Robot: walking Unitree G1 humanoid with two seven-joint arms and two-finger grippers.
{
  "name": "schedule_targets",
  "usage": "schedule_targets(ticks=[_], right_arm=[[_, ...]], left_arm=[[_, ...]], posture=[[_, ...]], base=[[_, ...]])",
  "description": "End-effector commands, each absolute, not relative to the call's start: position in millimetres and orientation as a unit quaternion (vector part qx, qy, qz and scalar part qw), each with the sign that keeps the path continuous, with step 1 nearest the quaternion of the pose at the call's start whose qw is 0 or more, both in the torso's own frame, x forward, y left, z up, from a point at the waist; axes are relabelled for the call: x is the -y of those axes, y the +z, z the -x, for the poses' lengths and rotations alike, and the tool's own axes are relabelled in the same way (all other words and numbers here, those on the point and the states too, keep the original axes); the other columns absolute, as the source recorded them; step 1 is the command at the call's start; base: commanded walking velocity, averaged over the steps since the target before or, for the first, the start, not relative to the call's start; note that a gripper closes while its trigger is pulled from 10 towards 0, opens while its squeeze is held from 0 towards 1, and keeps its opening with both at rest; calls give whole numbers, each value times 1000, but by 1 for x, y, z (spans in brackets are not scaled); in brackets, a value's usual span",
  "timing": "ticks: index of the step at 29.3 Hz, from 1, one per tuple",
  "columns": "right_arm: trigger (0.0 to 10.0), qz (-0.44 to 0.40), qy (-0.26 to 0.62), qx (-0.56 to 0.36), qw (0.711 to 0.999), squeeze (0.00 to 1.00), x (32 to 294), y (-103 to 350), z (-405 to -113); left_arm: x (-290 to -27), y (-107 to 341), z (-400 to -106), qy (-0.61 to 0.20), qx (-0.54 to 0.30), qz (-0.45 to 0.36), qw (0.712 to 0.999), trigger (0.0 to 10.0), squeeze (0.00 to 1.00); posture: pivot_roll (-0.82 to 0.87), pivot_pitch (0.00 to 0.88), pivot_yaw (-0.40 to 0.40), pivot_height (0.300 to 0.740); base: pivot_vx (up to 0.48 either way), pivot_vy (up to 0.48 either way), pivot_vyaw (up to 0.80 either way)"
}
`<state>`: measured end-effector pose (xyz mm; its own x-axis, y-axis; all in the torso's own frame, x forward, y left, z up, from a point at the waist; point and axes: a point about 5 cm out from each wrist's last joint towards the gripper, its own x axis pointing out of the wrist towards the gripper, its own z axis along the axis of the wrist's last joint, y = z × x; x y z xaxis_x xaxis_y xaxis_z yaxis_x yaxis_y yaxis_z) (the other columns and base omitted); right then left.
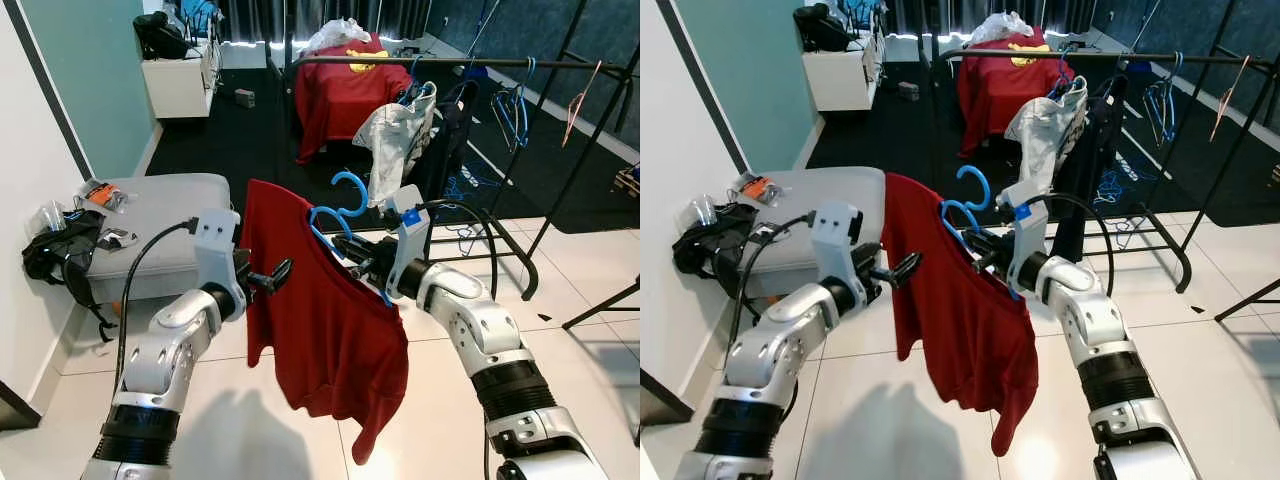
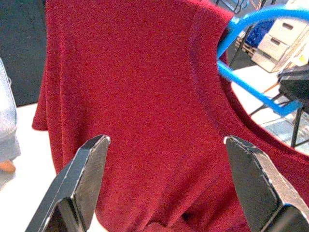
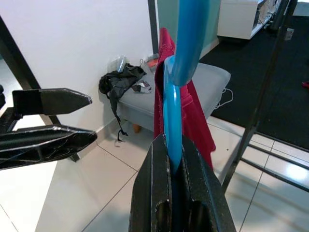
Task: Hang hanger
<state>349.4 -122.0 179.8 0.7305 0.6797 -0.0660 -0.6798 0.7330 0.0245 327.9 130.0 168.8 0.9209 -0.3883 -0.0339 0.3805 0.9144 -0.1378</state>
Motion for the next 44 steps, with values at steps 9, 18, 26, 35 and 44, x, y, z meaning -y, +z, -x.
schedule_targets(ticks=[9,18,26,35,44], right_arm=[[10000,0,376,-27,926,0,111,187,-347],[10000,-5,386,-35,922,0,102,184,-343],[10000,-14,398,-33,916,0,92,187,-341],[10000,-19,409,-35,912,0,87,187,-338],[10000,-21,414,-36,909,0,84,188,-337]], left_arm=[[-118,177,-338,-201,9,105,974,10000,0],[-105,179,-336,-242,23,108,964,10000,0],[-102,171,-336,-245,15,96,965,10000,0],[-111,168,-341,-209,14,91,973,10000,0],[-123,163,-347,-165,6,84,983,10000,0]], posture=[[-59,2,17,740],[-59,4,21,740],[-59,9,21,740],[-60,11,23,740],[-62,12,24,740]], base=[[0,0,0],[0,0,0],[0,0,0],[0,0,0],[0,0,0]])
